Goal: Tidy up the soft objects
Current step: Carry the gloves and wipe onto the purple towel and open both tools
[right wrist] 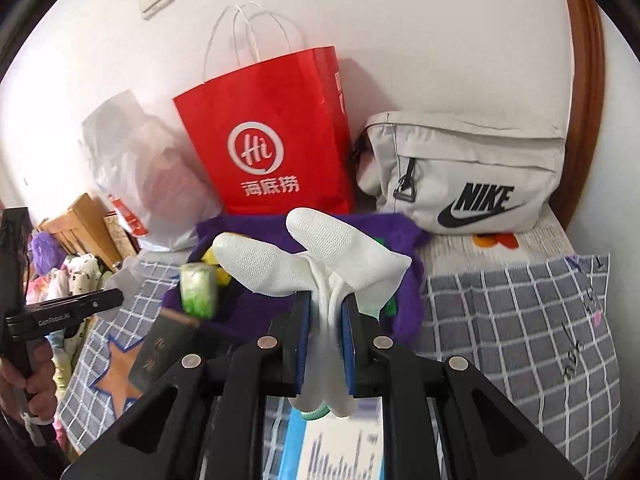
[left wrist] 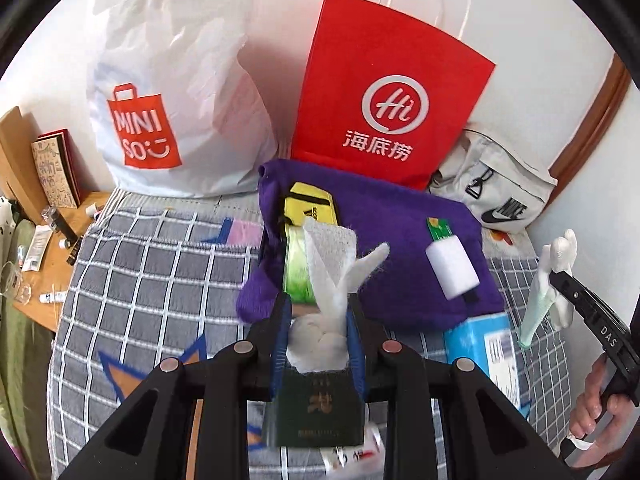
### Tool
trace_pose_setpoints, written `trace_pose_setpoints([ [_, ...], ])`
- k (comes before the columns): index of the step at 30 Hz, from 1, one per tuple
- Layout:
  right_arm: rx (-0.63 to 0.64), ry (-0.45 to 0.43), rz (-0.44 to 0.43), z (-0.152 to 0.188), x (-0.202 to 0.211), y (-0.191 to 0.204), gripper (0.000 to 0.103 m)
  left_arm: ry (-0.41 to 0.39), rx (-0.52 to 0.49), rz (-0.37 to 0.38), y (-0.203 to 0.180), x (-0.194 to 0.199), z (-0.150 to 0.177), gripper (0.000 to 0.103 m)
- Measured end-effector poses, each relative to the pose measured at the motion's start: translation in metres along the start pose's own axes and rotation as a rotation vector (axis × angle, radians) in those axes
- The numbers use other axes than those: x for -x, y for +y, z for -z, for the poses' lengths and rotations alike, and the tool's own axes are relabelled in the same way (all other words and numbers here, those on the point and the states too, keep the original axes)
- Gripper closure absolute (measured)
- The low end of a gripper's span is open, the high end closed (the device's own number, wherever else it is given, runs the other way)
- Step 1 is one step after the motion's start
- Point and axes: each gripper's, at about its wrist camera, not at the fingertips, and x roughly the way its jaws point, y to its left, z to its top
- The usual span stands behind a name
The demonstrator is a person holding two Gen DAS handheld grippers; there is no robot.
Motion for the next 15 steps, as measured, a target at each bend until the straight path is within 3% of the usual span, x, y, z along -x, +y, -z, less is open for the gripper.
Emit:
trace_pose_setpoints([
  [15,0.074,0.054,0.047,-0.062,-0.082,-0.013,0.087,0.012,0.005,0.003,-0.004,-0.054,-0.055,0.078],
])
